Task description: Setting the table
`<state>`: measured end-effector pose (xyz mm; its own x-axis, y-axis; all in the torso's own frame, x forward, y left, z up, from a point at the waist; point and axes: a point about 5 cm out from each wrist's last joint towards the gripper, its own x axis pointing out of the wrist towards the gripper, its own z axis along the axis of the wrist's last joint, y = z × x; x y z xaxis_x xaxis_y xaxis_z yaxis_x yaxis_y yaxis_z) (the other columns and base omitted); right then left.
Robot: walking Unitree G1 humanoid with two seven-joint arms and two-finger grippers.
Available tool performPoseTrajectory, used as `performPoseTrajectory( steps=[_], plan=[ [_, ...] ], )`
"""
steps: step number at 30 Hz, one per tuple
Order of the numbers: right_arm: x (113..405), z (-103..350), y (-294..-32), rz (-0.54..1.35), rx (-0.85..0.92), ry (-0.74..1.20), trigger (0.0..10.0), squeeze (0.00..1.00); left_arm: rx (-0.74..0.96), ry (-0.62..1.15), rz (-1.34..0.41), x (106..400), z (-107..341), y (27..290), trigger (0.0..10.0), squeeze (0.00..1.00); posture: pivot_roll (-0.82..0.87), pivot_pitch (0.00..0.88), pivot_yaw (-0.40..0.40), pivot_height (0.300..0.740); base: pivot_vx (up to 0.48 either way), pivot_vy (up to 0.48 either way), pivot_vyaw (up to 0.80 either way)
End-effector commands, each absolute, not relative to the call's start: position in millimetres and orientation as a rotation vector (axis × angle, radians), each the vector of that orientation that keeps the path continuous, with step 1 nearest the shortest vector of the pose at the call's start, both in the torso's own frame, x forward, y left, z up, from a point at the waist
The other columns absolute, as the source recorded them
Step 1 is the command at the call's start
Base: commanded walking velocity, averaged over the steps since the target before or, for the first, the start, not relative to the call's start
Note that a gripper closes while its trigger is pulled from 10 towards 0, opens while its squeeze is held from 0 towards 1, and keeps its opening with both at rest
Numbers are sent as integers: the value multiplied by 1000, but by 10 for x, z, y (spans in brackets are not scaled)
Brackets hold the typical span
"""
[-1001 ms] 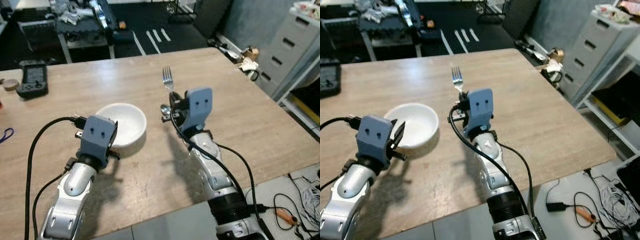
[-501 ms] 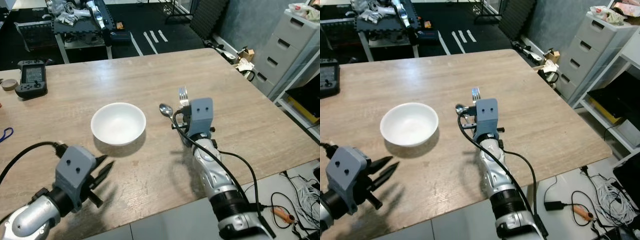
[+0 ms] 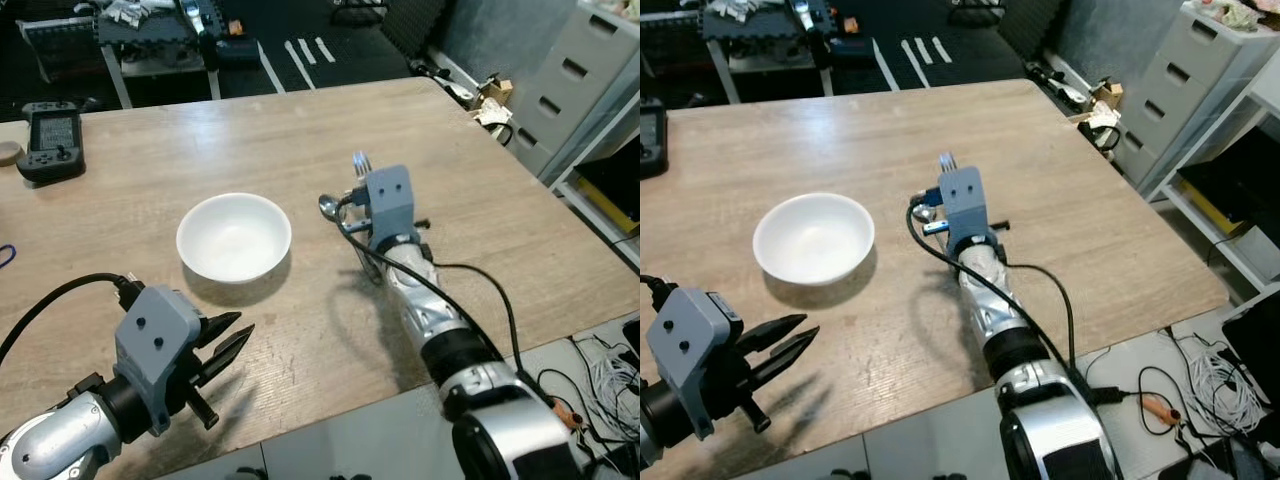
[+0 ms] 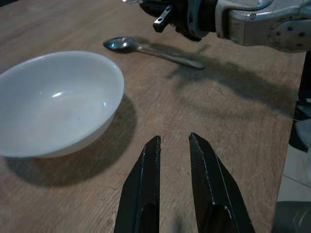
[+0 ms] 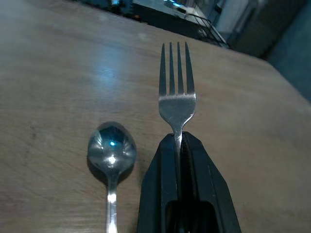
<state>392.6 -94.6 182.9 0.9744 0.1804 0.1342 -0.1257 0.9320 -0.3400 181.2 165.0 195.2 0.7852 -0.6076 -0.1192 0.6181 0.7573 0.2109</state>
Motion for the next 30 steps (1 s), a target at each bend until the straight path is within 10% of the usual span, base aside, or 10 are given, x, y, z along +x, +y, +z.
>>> performPoseTrajectory(
  steps=[1, 17, 20, 21, 22, 23, 30],
  plan=[
    [3939, 1833, -971, 168, -377, -173, 10000, 0, 241, 57, -673, 1767, 1966, 1649, 10000, 0, 232, 155, 3, 740, 0, 0, 0],
    [4017, 1762, -1438, 36, -429, -73, 10000, 0, 237, 102, -676, 1729, 1973, 1652, 10000, 0, 213, 166, 33, 740, 0, 0, 0],
    [4011, 1751, -1431, 45, -431, -76, 10000, 165, 239, 104, -675, 1740, 1966, 1649, 10000, 0, 206, 160, 33, 740, 0, 0, 0],
    [4007, 1747, -1423, 50, -432, -79, 10000, 608, 241, 103, -675, 1746, 1962, 1644, 10000, 0, 204, 157, 33, 740, 0, 0, 0],
    [4005, 1744, -1418, 54, -434, -82, 10000, 608, 242, 103, -675, 1750, 1960, 1641, 10000, 0, 204, 156, 32, 740, 0, 0, 0],
    [4005, 1748, -1408, 61, -420, -86, 10000, 1000, 242, 103, -674, 1754, 1958, 1638, 10000, 0, 204, 153, 31, 740, 0, 0, 0],
    [4013, 1835, -1411, 59, -390, -139, 10000, 1000, 238, 103, -673, 1778, 1939, 1625, 10000, 0, 195, 135, 26, 740, 0, 0, 0]
  ],
)
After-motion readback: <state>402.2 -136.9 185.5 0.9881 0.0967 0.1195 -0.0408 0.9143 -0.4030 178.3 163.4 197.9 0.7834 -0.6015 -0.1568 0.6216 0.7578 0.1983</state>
